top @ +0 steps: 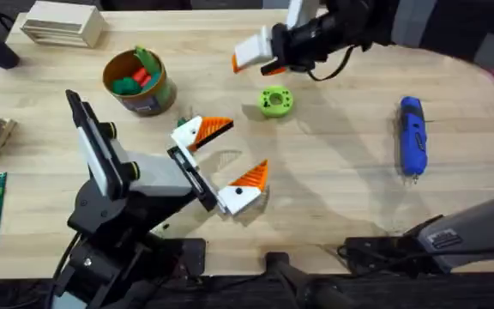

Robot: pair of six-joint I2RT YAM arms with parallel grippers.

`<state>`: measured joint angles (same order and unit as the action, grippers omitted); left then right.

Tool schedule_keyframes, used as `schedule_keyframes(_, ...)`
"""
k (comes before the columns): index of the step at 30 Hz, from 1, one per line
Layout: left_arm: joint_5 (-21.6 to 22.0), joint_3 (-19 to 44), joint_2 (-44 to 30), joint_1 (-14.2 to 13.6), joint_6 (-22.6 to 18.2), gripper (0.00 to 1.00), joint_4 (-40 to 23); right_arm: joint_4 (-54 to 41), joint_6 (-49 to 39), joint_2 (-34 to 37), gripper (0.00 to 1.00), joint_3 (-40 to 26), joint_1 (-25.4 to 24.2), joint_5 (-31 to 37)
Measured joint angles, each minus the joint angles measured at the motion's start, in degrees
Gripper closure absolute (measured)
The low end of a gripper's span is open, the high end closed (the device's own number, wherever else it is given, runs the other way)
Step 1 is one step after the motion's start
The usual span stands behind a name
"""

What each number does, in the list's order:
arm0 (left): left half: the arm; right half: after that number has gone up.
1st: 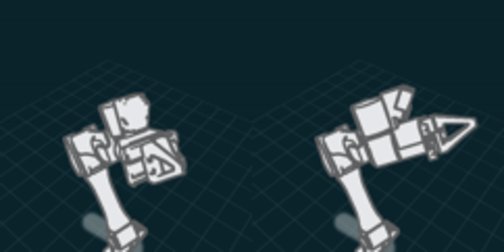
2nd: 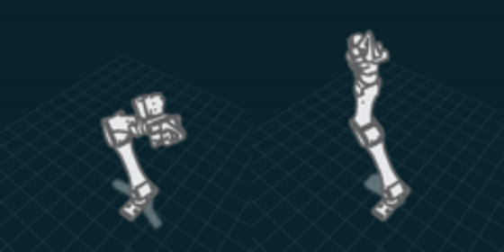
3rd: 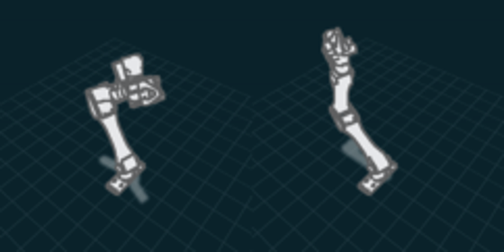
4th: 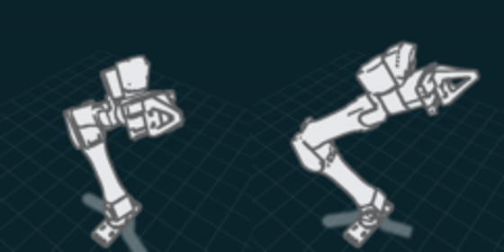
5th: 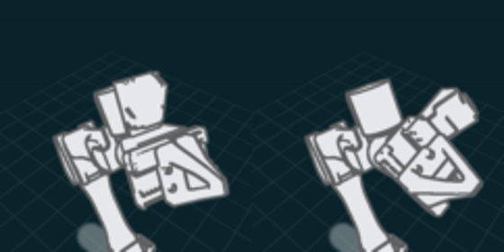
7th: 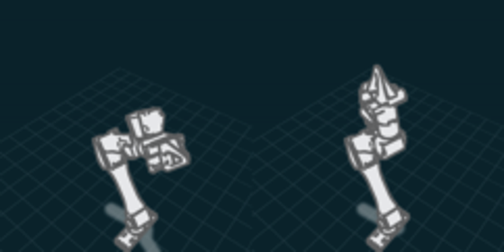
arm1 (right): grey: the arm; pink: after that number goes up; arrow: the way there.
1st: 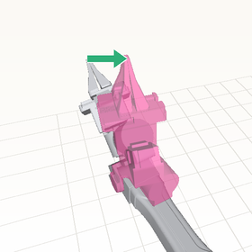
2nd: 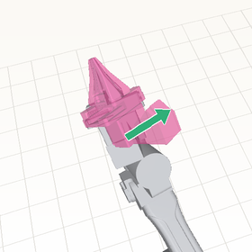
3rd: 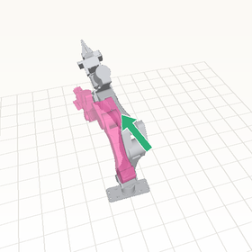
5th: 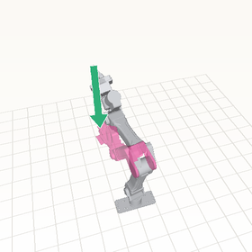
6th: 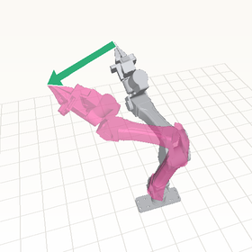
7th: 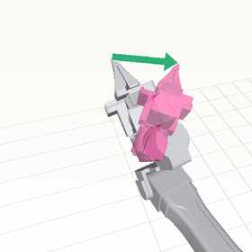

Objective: Pick up the gripper from the table and insert it into the empty holder that is missing its gripper. Then pick up a screw, insert it into the mounting hole, and use the screwdriver to tighten it. Finally, clean up the table by picking up the vegetable and placing it into the bucket.

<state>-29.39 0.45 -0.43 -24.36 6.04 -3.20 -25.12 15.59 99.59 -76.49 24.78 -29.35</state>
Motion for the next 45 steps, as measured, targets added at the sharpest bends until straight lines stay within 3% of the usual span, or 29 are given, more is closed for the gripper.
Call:
schedule_keyframes(2, 0.0, 0.0, 0.0, 0.0, 0.0, 0.013, 0.0, -3.4, -4.5, -0.2, 0.262, -0.9, 2.3, 7.1)
schedule_keyframes(3, 0.0, 0.0, 0.0, 0.0, 0.0, 0.014, 0.0, -8.3, -9.0, -0.1, 0.296, -1.0, 5.6, 16.1)
schedule_keyframes(9, 0.0, 0.0, 0.0, 0.0, 0.0, 0.014, 0.0, -10.9, -12.8, 2.0, 0.302, -1.0, 11.3, 29.9)
schedule_keyframes(10, 0.0, 0.0, 0.0, 0.0, 0.0, 0.013, 0.0, -10.9, -13.6, 4.0, 0.357, -1.0, 12.7, 33.5)
schedule_keyframes(11, 0.0, 0.0, 0.0, 0.0, 0.0, 0.014, 0.0, -10.8, -14.0, 5.5, 0.487, -1.0, 12.9, 35.9)
schedule_keyframes(19, 0.0, 0.0, 0.0, 0.0, 0.0, 0.014, 0.0, -9.3, -14.4, 7.0, 0.640, -1.0, 12.9, 37.4)
schedule_keyframes(26, 0.0, 0.0, 0.0, 0.0, 0.0, 0.014, 0.0, -9.2, -14.3, 7.6, 0.648, -1.0, 12.9, 37.5)
schedule_keyframes(34, 0.0, 0.0, 0.0, 0.0, 0.0, 0.014, 0.0, -8.7, -14.4, 9.3, 0.819, -1.0, 12.9, 38.0)
schedule_keyframes(38, 0.0, 0.0, 0.0, 0.0, 0.0, 0.014, 0.0, -8.4, -14.3, 9.3, 0.980, -1.0, 12.9, 38.0)
schedule_keyframes(45, 0.0, 0.0, 0.0, 0.0, 0.0, 0.012, 0.0, -8.5, -14.4, 9.3, 0.994, -1.0, 12.0, 37.9)
